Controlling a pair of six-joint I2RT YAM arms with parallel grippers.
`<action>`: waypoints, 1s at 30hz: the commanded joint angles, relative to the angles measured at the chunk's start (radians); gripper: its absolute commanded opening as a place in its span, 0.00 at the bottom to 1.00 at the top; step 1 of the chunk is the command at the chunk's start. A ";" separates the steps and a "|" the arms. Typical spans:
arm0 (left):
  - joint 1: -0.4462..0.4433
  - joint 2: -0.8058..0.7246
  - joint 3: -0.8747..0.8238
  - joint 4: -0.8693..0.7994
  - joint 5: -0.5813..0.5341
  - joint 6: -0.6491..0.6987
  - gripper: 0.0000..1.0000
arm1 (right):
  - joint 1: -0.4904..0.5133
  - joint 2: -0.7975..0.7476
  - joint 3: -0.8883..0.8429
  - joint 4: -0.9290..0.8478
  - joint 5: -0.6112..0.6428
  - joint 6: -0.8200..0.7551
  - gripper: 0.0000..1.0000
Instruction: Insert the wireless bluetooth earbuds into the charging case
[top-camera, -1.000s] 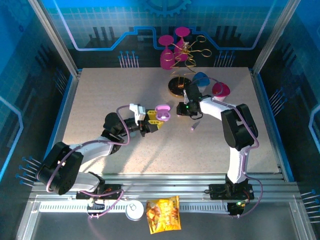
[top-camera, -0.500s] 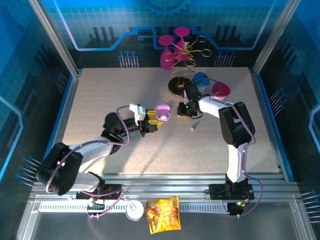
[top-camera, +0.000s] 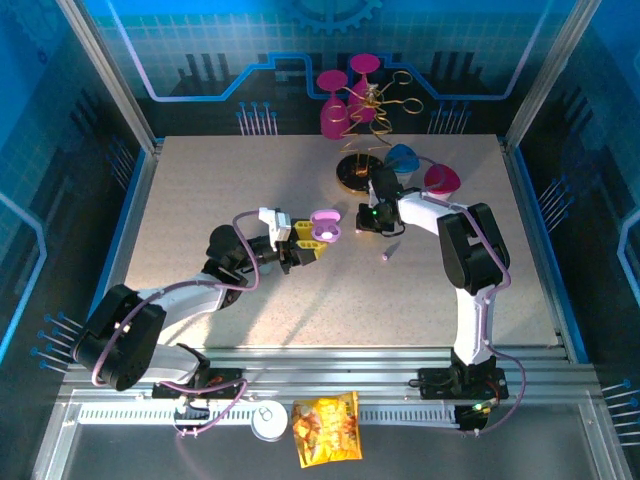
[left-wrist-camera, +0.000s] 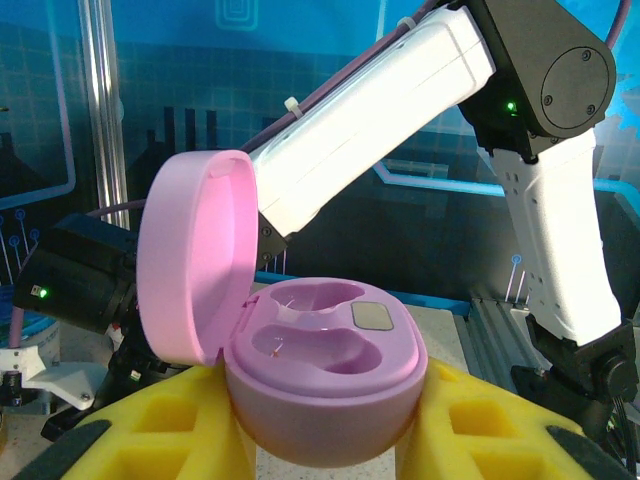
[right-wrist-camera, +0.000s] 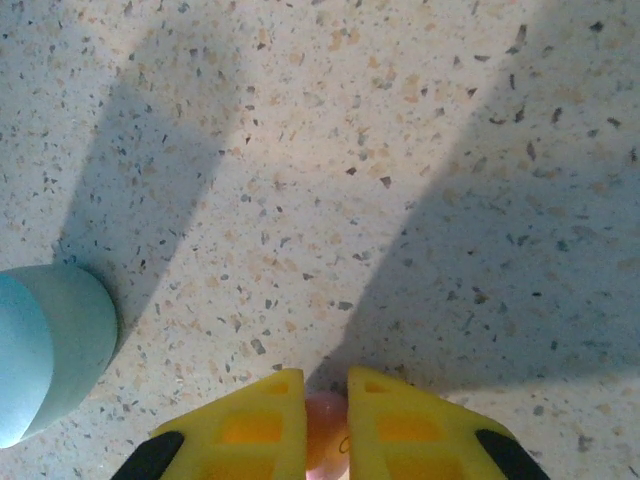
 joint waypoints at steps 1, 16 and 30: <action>0.008 -0.025 0.002 -0.003 0.000 0.028 0.22 | -0.002 -0.069 0.010 -0.093 0.080 0.028 0.06; 0.008 -0.046 -0.004 0.004 0.009 0.019 0.22 | 0.121 -0.188 0.030 -0.482 0.583 0.084 0.00; 0.009 -0.070 -0.012 0.001 0.009 0.021 0.22 | 0.205 -0.035 0.224 -0.779 0.781 0.119 0.00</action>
